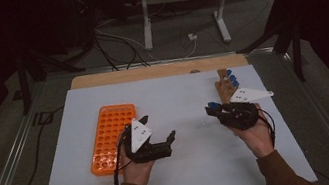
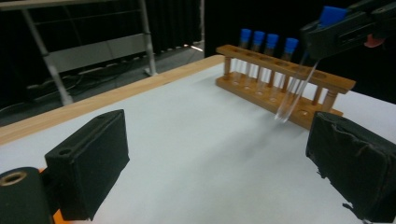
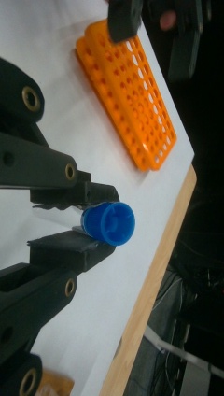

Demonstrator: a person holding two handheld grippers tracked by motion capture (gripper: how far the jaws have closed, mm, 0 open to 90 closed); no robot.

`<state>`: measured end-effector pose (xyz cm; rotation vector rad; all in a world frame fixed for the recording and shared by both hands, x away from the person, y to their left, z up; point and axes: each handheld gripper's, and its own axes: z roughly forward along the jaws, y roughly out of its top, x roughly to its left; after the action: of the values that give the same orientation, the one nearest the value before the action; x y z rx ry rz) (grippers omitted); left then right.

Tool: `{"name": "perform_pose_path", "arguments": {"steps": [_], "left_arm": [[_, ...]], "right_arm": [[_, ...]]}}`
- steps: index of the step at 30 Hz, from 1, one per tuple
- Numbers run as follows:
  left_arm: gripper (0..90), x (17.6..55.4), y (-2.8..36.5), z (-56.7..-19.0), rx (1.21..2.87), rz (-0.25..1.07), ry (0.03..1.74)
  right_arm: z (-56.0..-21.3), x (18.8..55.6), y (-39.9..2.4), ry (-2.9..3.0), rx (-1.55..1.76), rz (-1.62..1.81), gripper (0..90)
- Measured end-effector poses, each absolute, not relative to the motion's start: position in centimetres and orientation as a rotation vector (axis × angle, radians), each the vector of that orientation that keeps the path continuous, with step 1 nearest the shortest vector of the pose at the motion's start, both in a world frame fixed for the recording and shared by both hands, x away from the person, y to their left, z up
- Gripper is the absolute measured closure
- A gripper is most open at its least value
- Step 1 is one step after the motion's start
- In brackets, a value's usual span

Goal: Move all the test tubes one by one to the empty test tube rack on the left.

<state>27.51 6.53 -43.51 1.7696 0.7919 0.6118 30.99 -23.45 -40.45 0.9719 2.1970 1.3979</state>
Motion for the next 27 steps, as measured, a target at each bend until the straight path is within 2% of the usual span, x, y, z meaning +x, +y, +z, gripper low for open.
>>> {"name": "perform_pose_path", "arguments": {"steps": [7, 14, 15, 16, 18, 19, 21, 22, 23, 25, 26, 27], "left_arm": [[8.5, 28.6, 3.7, -44.3, 1.795, 0.576, 0.767], [18.9, 28.7, 1.0, -44.6, 1.834, 0.591, 0.735], [24.6, 28.7, 0.6, -44.6, 1.840, 0.603, 0.725], [24.6, 28.6, 0.2, -44.6, 1.842, 0.616, 0.718], [31.8, 28.5, -0.4, -44.7, 1.838, 0.627, 0.699], [39.8, 28.4, -0.8, -44.7, 1.838, 0.624, 0.678], [47.5, 28.4, -1.0, -44.7, 1.841, 0.622, 0.674], [47.5, 28.4, -1.2, -44.7, 1.848, 0.624, 0.668], [54.4, 28.5, -1.3, -44.8, 1.849, 0.618, 0.663], [61.2, 28.4, -1.5, -44.8, 1.854, 0.613, 0.653], [61.2, 28.4, -1.5, -44.9, 1.855, 0.610, 0.651], [66.9, 28.4, -1.6, -44.9, 1.858, 0.605, 0.641]], "right_arm": [[-40.5, 30.7, -22.1, 2.237, 0.940, 1.415, 76.8], [-40.6, 30.5, -21.0, 2.266, 0.913, 1.428, 76.7], [-40.6, 30.4, -21.0, 2.271, 0.913, 1.440, 76.7], [-40.6, 30.4, -21.0, 2.271, 0.913, 1.440, 76.7], [-40.6, 30.4, -20.9, 2.275, 0.911, 1.452, 76.7], [-40.6, 30.4, -20.8, 2.281, 0.911, 1.458, 76.7], [-40.6, 30.4, -20.8, 2.286, 0.914, 1.468, 76.7], [-40.6, 30.4, -20.8, 2.286, 0.914, 1.468, 76.7], [-40.7, 30.4, -20.7, 2.290, 0.914, 1.468, 76.7], [-40.8, 30.4, -20.7, 2.293, 0.917, 1.472, 76.8], [-40.8, 30.4, -20.7, 2.293, 0.917, 1.472, 76.8], [-40.8, 30.4, -20.7, 2.294, 0.917, 1.476, 76.8]]}}
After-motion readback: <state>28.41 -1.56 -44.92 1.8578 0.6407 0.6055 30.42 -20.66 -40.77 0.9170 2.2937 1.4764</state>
